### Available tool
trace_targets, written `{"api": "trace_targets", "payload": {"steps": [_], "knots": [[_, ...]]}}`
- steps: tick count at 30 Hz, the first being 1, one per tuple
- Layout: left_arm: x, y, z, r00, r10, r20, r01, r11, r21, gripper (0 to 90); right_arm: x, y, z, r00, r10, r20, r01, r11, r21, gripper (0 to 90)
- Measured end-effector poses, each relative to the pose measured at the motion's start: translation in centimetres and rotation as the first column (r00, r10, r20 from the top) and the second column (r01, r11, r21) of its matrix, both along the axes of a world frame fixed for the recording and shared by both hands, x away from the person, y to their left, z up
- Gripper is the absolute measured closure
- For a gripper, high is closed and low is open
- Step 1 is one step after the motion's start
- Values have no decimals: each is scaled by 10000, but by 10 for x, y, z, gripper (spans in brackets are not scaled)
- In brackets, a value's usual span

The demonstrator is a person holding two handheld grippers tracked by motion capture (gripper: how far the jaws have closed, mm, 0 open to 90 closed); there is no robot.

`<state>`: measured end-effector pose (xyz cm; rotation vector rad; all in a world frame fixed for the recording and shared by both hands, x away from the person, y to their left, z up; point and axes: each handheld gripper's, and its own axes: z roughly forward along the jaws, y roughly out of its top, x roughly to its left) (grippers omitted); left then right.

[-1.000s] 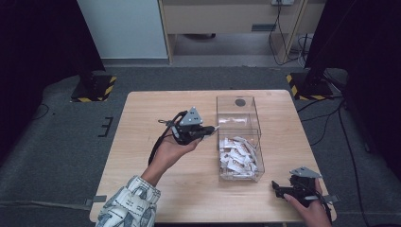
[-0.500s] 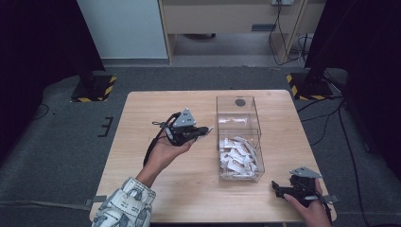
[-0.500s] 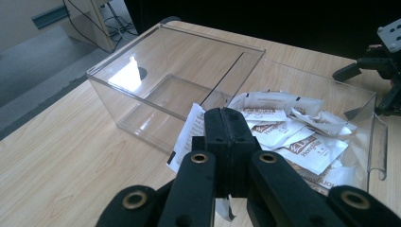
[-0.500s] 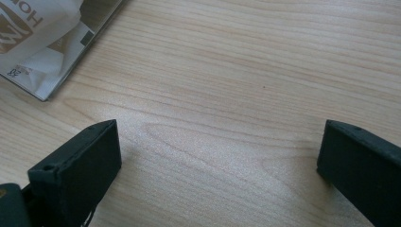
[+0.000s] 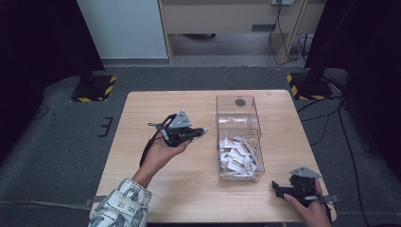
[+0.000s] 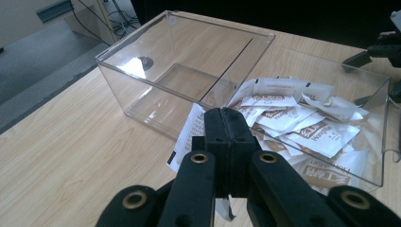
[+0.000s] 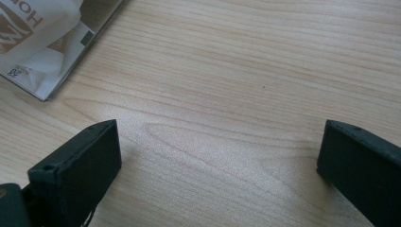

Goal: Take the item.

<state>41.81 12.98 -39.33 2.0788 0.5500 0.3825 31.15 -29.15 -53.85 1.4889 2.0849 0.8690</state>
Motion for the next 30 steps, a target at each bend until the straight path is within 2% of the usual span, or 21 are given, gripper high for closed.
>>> {"api": "trace_targets", "payload": {"steps": [10, 22, 30], "knots": [[3, 14, -11, 9996, 196, -227, -195, 9998, 43, 895, 0, 0, 0, 10000, -2, 0, 2, 10000, 0, 8], [3, 21, -19, 9992, 265, -293, -262, 9996, 136, 895, 0, 0, 0, 10000, -1, -1, 1, 10000, 0, 8], [6, 33, -27, 9980, 487, -413, -479, 9986, 207, 895, 0, 0, 0, 10000, -1, 0, 1, 10000, -1, 8]]}}
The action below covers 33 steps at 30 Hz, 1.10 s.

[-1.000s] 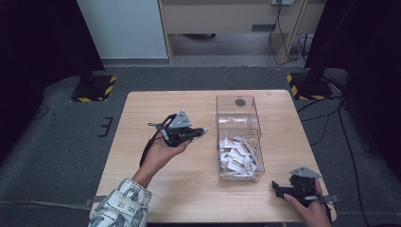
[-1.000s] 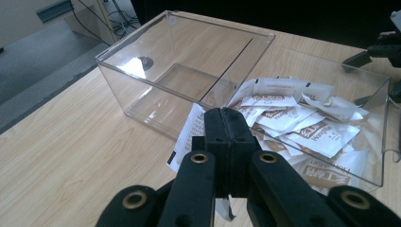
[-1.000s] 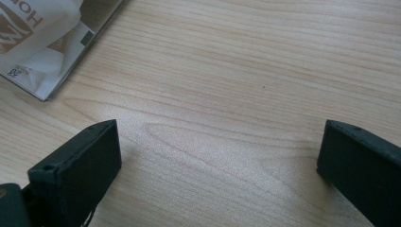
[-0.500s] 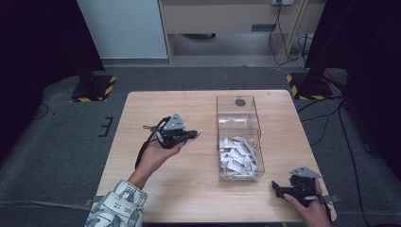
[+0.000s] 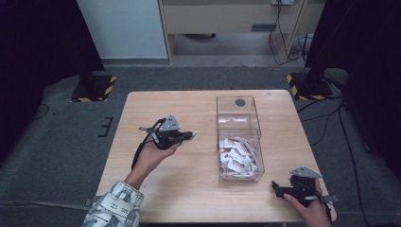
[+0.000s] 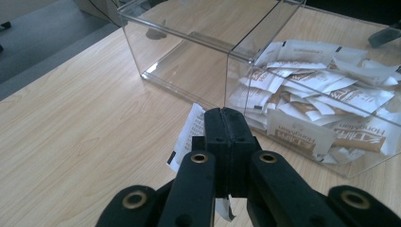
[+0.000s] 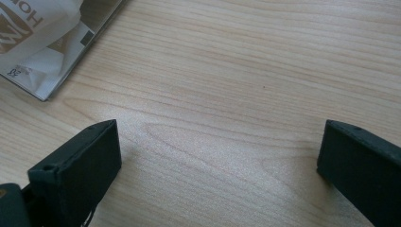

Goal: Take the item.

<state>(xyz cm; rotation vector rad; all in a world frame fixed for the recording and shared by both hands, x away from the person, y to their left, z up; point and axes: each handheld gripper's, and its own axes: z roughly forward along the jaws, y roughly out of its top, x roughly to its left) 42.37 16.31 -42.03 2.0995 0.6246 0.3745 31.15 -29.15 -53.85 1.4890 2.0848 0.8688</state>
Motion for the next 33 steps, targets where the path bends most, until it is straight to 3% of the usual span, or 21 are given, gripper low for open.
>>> {"api": "trace_targets", "payload": {"steps": [23, 33], "knots": [[8, 28, -28, 9969, 619, -484, -603, 9976, 335, 895, 0, 0, 0, 10000, -1, -1, 1, 10000, 0, 8], [11, 31, -38, 9949, 775, -638, -746, 9961, 469, 895, 0, 0, 0, 10000, 6, 5, -6, 10000, -6, 8]]}}
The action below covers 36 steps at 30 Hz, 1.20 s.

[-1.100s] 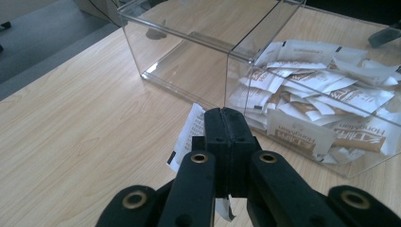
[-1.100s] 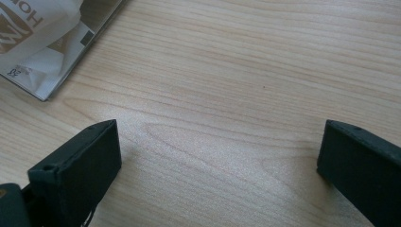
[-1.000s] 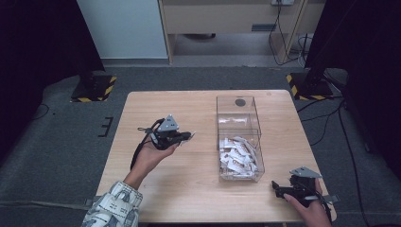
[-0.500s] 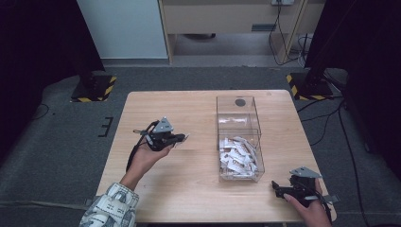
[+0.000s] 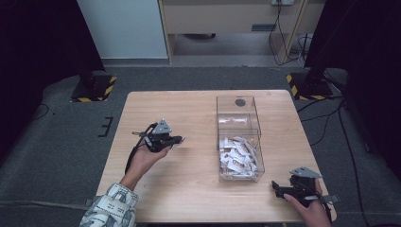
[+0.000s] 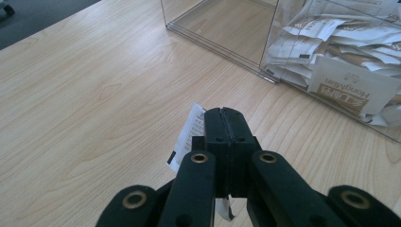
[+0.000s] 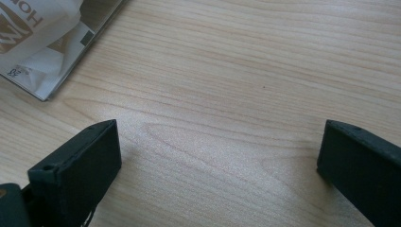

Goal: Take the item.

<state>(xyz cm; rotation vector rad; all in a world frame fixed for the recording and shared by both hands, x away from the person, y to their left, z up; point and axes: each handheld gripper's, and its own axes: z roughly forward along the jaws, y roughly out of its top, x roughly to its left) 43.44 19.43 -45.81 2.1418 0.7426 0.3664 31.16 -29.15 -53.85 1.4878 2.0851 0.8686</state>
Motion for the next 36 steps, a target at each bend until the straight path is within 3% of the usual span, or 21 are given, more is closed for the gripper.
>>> {"api": "trace_targets", "payload": {"steps": [12, 36], "knots": [[10, 8, -14, 9986, 444, -281, -439, 9988, 204, 894, 0, 0, 0, 10000, -6, -6, 6, 10000, 8, 8], [31, -5, -40, 9958, 805, -443, -783, 9958, 481, 892, 0, 0, 0, 10000, -6, -5, 6, 10000, 10, 8]]}}
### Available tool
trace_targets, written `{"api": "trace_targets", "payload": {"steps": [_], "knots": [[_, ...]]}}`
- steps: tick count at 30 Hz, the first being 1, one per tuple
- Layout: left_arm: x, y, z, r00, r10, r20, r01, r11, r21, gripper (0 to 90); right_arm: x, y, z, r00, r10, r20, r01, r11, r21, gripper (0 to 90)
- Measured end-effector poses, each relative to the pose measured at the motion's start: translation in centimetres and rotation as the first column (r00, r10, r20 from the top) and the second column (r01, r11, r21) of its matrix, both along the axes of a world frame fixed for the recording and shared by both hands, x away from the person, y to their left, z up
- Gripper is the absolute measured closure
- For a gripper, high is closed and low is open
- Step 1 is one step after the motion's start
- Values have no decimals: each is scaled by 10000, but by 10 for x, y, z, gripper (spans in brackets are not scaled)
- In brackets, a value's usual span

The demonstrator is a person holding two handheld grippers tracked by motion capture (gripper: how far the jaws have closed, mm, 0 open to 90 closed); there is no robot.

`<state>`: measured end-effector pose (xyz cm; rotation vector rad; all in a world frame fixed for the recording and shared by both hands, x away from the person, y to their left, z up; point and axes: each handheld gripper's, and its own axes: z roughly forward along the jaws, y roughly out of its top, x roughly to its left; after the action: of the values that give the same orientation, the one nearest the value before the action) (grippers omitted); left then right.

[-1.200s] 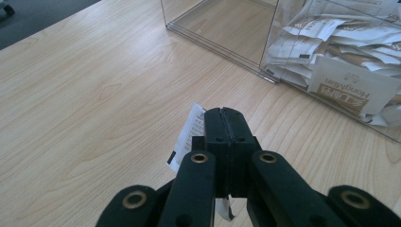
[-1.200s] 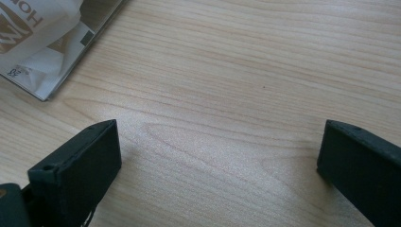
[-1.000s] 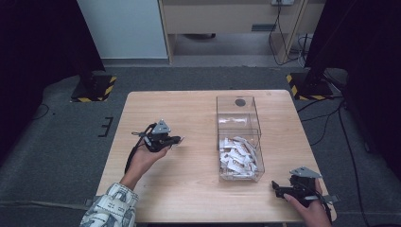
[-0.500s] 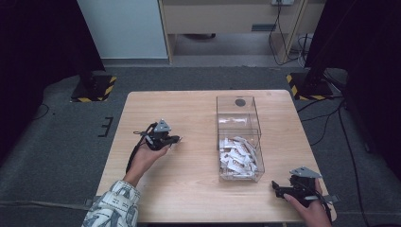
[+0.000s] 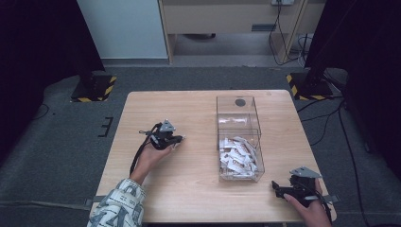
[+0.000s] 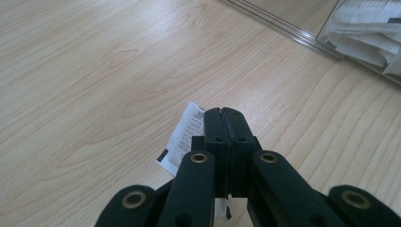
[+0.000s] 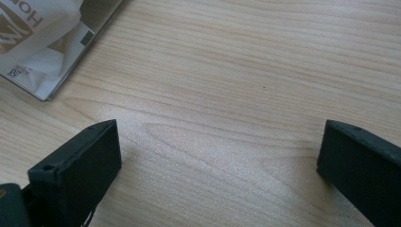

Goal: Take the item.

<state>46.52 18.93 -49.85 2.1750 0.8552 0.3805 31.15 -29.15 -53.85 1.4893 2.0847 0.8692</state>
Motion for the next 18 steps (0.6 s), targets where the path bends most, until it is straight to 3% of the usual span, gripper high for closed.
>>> {"api": "trace_targets", "payload": {"steps": [10, 18], "knots": [[1, -5, -8, 10000, -24, 15, 23, 9987, 501, 882, 0, 0, 0, 10000, 2, 0, -2, 10000, -2, 8], [1, -8, -12, 10000, -41, -30, 43, 9983, 586, 870, 0, 0, 0, 10000, 3, -1, -3, 10000, -2, 8]]}}
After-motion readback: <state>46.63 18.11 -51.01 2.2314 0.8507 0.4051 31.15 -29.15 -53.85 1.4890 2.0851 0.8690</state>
